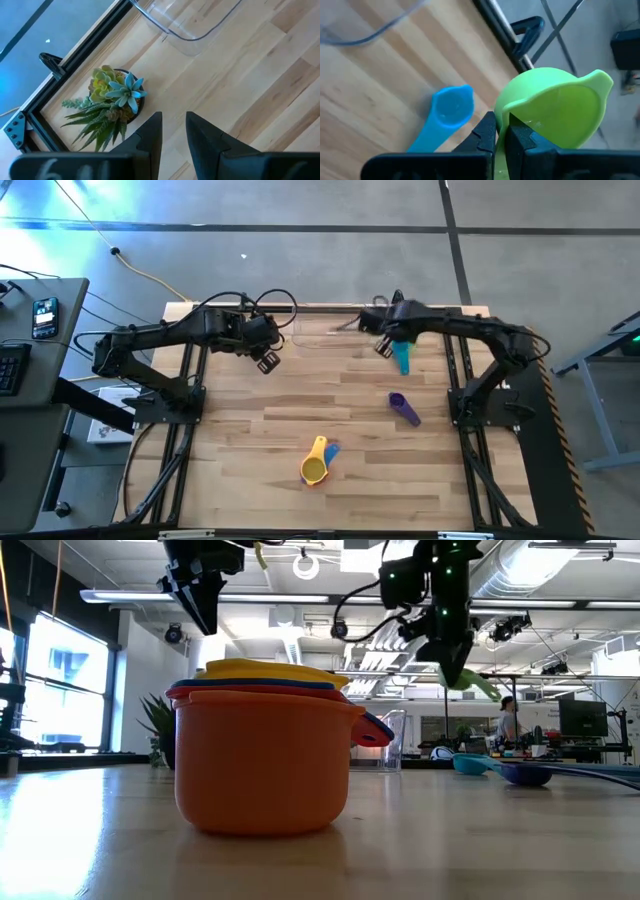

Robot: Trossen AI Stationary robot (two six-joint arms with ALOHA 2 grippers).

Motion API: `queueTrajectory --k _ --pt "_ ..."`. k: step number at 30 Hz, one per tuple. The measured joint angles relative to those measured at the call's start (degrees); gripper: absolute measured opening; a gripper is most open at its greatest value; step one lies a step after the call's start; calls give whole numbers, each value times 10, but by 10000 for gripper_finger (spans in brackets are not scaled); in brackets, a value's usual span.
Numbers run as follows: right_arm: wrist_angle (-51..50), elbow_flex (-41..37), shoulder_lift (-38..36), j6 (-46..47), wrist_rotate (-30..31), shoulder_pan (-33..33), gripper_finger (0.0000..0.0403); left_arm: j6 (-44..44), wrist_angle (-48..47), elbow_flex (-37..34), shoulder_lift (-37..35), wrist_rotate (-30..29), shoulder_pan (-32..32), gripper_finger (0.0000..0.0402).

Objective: Nest measuring cups in basket
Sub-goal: Stack the green measuring cup on the yellow measuring cup

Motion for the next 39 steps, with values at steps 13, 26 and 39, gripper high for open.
queueTrajectory --k 13,26,39 --pt "31 0 -97 10 -187 -120 4 5 10 0 0 0 17 78" --pt "122 0 -99 -143 -309 8 4 -28 10 0 0 77 66 78" --pt "256 0 -99 -329 -345 175 11 -84 10 0 0 175 60 78"
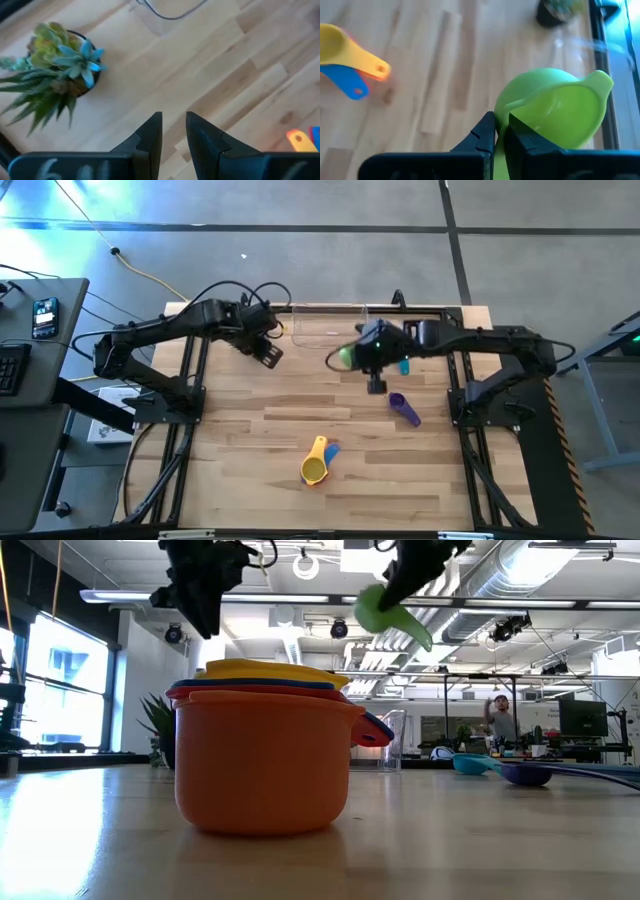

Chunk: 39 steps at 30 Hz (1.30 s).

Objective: Nest measuring cups in basket
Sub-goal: Stack the green measuring cup on the yellow measuring cup

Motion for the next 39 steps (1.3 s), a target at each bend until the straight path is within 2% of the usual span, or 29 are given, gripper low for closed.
queueTrajectory --k 6,13,20,27,32,39 --pt "67 0 0 -10 1 71 12 -24 0 0 0 14 -27 78" --pt "180 0 17 -53 0 147 12 -84 -1 0 0 69 -60 78" --pt "259 0 61 -141 -4 198 12 -133 -5 0 0 88 -97 78" --pt "278 0 103 -183 -11 223 12 -184 -5 0 0 88 -126 78" --pt "277 0 135 -250 -23 236 12 -232 -5 0 0 88 -140 78" --pt "269 0 176 -374 -9 250 12 -291 -5 0 0 86 -148 78"
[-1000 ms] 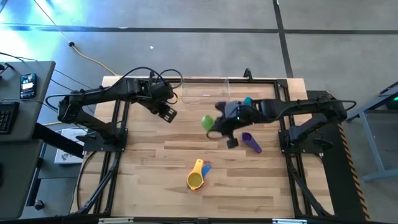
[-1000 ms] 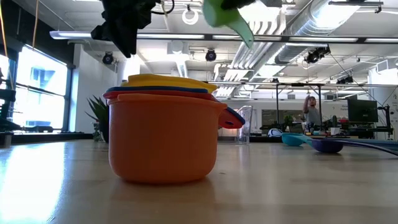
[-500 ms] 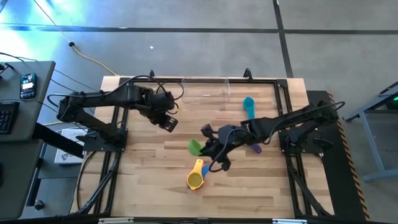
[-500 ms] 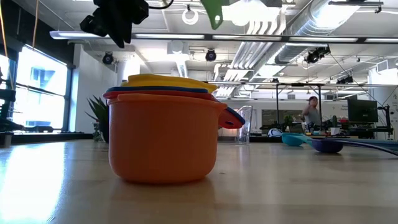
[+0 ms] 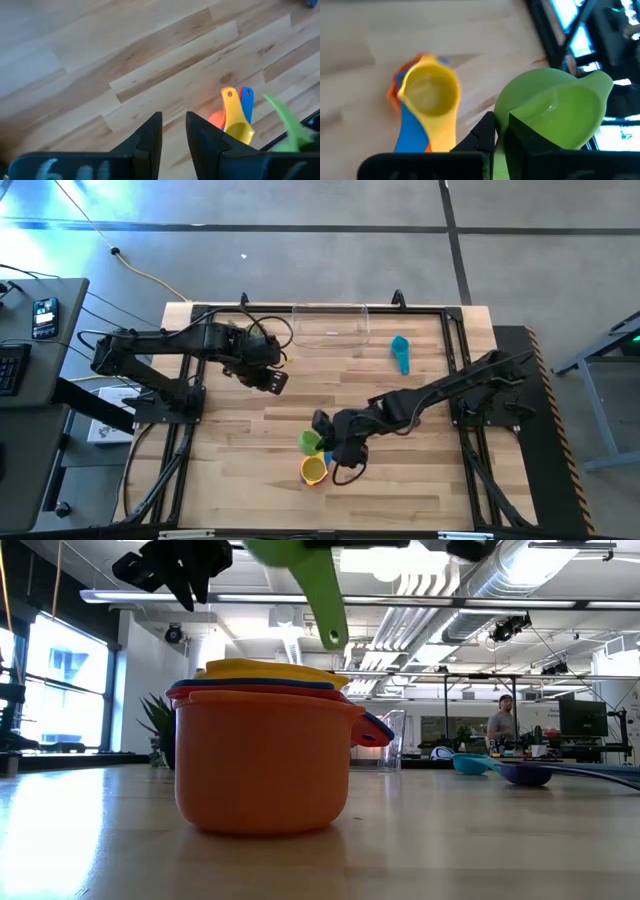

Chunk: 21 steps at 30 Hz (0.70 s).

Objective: Nest measuring cups in basket
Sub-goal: Stack the green measuring cup on the yellow measuring cup

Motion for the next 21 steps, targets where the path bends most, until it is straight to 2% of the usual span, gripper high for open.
queueTrajectory --k 4,7,21 --pt "-33 0 13 -53 69 13 12 -51 1 0 0 -2 -6 78" --pt "-82 0 14 -43 114 12 12 -75 6 0 4 -2 -22 78" --pt "-180 0 -45 74 127 -33 7 -135 59 0 82 -18 -191 78"
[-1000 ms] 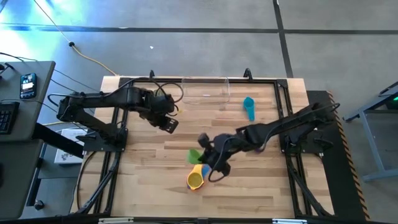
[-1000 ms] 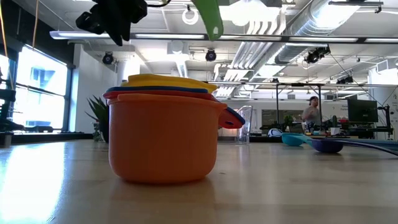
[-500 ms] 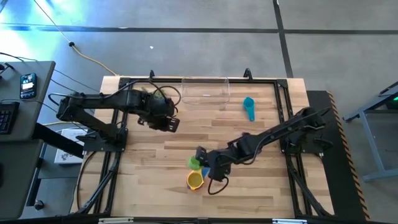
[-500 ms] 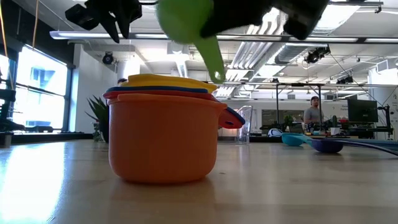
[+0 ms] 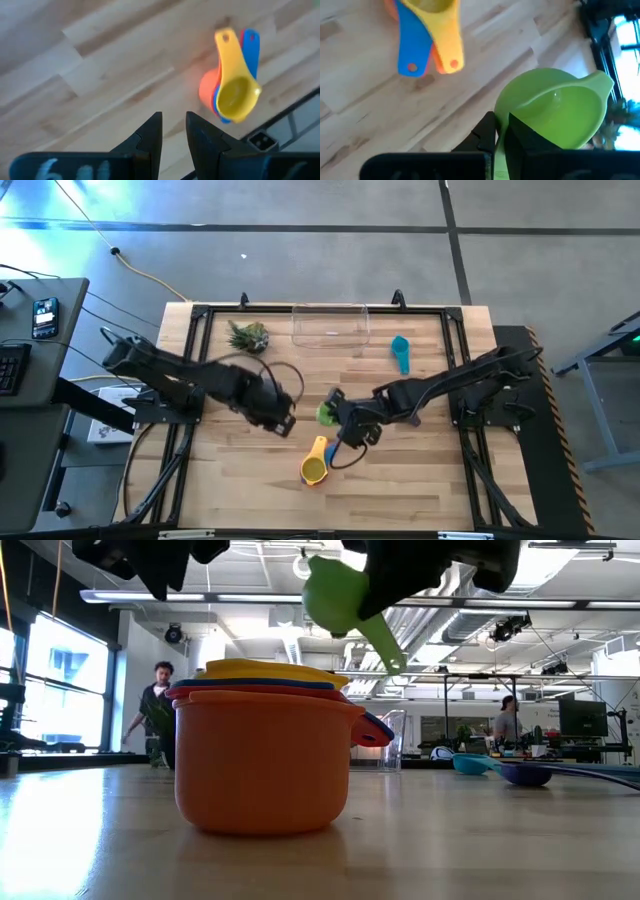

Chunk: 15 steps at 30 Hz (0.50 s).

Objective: Nest measuring cups in basket
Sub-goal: Stack the green measuring cup on the yellow measuring cup

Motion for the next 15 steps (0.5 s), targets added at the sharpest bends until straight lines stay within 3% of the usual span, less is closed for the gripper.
queueTrajectory --k 15 --pt "-113 0 -34 65 51 -55 7 -1 204 0 149 -3 -119 78"
